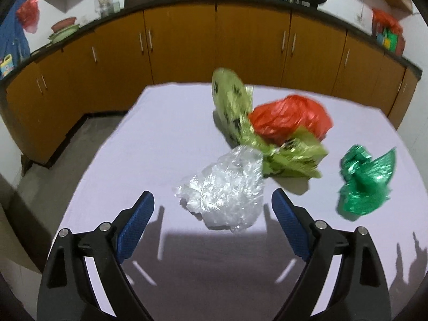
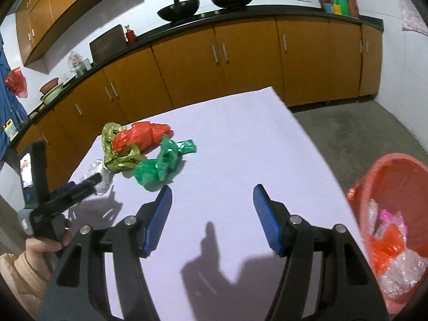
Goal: Collect trash
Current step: 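Grasp the clear bag with the left tool while the right tool grasps the green bag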
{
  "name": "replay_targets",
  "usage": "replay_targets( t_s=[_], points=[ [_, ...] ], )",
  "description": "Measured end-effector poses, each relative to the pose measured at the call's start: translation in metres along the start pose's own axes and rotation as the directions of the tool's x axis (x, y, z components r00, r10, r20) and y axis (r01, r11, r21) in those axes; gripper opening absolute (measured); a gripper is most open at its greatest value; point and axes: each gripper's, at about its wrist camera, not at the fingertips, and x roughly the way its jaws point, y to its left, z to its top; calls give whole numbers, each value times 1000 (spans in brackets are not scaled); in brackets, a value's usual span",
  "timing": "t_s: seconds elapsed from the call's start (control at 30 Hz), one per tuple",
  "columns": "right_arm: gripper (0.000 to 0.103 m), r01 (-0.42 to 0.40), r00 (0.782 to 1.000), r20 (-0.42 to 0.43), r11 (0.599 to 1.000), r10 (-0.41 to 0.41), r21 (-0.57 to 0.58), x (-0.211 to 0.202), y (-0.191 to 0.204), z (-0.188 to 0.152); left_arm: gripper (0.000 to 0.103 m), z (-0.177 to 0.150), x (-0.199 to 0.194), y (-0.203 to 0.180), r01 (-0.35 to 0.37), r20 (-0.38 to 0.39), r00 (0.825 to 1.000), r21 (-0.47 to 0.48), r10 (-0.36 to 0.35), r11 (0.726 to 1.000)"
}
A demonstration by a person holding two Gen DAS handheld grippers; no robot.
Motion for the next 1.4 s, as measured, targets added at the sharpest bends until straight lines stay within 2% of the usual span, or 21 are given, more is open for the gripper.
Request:
replay_targets(
  t_s=[0.07,0.2,0.3,0.47,0.67,0.7,0.73,0.8,0.83,0.9,1.17,1.4],
  points=[
    [62,-17,1000,-5,1000,17,6,9,7,4,74,2,3,4,28,-18,999,-28,-29,999],
    [62,-48,999,-21,999,47,-5,29,25,10,41,4,10,14,72,-38,997,-62,-74,996],
    [62,-70,997,-38,997,69,-14,46,41,14,35,3,7,21,94,-20,995,-79,-95,992],
    [62,-89,993,-75,996,88,-7,76,62,19,35,0,-6,41,79,36,996,-81,-76,994],
    [62,-48,988,-144,998,52,33,118,72,23,35,-5,-15,60,56,46,998,-96,-52,994],
    [59,-44,987,-154,998,49,33,122,72,23,35,-6,-15,60,54,44,998,-96,-50,994],
    [52,-36,985,-171,999,40,29,127,72,22,35,-7,-15,61,55,41,998,-97,-51,994],
    [21,-35,976,-212,999,41,32,132,68,18,35,-11,-17,60,57,37,998,-97,-54,994],
    [17,-35,975,-220,999,43,38,132,65,16,35,-12,-17,59,60,35,998,-94,-57,994],
    [11,-26,976,-214,999,33,38,124,57,10,35,-12,-19,57,70,34,997,-88,-67,994],
    [10,56,990,-129,998,-56,-2,55,15,-3,35,-17,-38,28,140,55,989,-31,-138,990],
    [10,120,991,-51,992,-121,-30,-7,-12,-6,35,-21,-65,-8,188,76,979,23,-189,982]
  ],
)
